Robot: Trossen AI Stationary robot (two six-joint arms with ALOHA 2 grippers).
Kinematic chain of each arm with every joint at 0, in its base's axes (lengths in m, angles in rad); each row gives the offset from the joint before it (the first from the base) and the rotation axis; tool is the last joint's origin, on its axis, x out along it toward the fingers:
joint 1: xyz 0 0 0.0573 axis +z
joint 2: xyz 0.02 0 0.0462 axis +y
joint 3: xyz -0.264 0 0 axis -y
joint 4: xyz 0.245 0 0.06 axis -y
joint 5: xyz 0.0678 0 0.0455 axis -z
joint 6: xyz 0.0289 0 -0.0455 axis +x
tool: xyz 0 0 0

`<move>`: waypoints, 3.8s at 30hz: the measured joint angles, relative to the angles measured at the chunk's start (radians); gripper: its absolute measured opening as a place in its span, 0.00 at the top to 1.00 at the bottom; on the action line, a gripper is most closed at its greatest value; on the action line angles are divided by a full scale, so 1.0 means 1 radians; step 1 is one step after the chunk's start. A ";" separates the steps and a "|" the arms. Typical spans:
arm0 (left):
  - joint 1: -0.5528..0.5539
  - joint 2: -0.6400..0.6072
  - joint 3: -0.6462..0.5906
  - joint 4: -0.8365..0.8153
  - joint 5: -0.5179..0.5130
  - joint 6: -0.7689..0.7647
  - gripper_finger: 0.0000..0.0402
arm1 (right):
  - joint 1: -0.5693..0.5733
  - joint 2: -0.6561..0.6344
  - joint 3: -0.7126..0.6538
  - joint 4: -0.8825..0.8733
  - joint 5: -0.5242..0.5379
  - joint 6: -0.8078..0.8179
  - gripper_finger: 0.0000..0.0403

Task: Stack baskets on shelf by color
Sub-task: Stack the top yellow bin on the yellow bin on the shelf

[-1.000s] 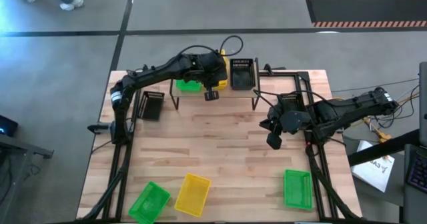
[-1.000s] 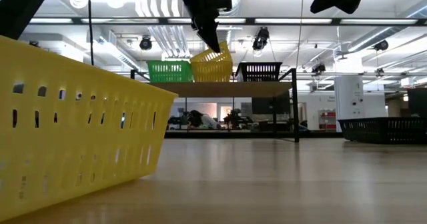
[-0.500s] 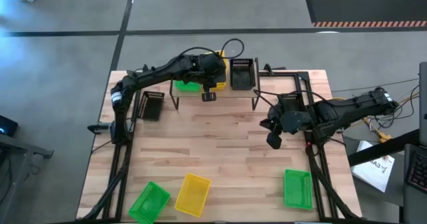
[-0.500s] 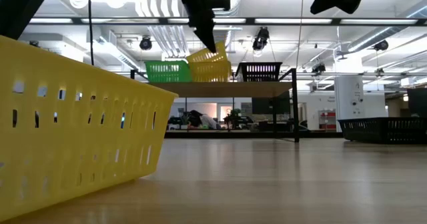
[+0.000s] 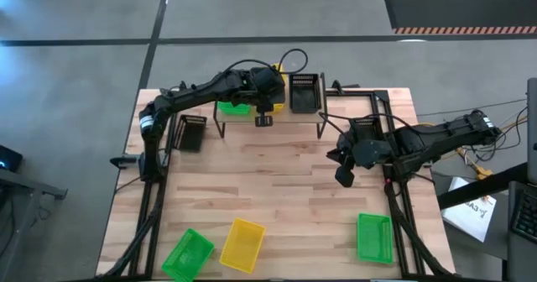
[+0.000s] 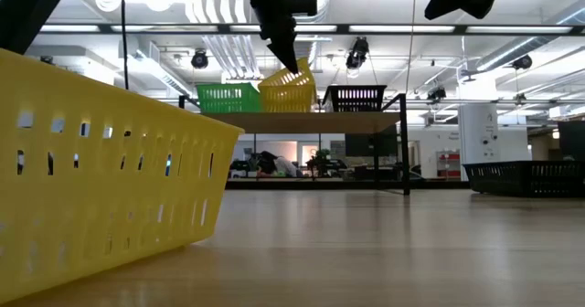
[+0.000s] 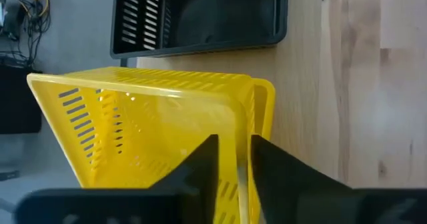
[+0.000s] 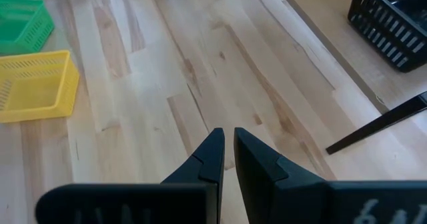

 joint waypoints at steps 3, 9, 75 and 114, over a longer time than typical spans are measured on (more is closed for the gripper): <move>-0.001 0.000 0.004 -0.008 0.000 -0.003 0.74 | 0.000 0.000 0.000 0.000 0.000 0.000 0.93; -0.008 0.000 0.029 -0.015 0.003 -0.003 0.71 | 0.000 0.000 0.000 0.000 0.000 0.000 0.93; -0.011 0.003 -0.028 -0.055 0.006 -0.032 0.74 | 0.000 0.000 0.000 -0.001 0.000 -0.026 0.93; -0.008 0.002 -0.060 0.000 0.101 -0.048 0.92 | 0.000 0.000 -0.001 -0.001 -0.001 -0.041 0.93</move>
